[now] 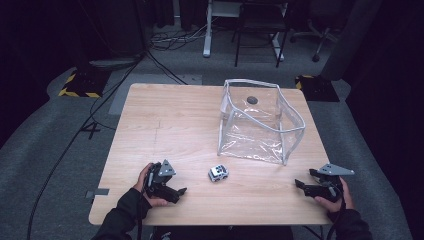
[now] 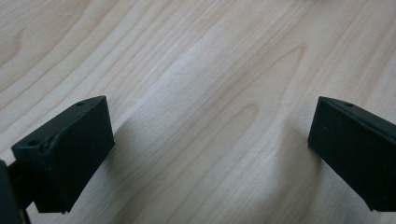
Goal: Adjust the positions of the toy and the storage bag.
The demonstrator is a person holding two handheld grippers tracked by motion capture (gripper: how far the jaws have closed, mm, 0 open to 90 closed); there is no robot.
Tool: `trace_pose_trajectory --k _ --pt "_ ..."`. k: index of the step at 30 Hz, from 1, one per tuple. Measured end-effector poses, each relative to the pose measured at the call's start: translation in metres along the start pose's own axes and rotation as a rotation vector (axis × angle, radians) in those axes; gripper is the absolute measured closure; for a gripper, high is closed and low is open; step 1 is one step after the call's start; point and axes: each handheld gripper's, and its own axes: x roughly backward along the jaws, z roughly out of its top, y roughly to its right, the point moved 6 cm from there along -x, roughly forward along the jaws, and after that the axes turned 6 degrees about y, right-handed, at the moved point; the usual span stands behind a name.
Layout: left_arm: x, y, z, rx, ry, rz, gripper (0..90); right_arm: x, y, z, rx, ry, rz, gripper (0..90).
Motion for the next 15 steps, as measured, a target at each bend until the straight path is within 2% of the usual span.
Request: trace_pose_trajectory --k 8,15 --pt "-0.0005 0.0018 0.0010 -0.016 0.001 0.006 0.5 -0.0003 -0.0001 0.0001 -0.001 0.002 -0.003 19.6" --pt "-0.0002 0.0029 0.0006 -0.007 0.001 0.004 0.6 -0.0045 -0.0017 0.0025 0.002 -0.007 0.001 15.3"
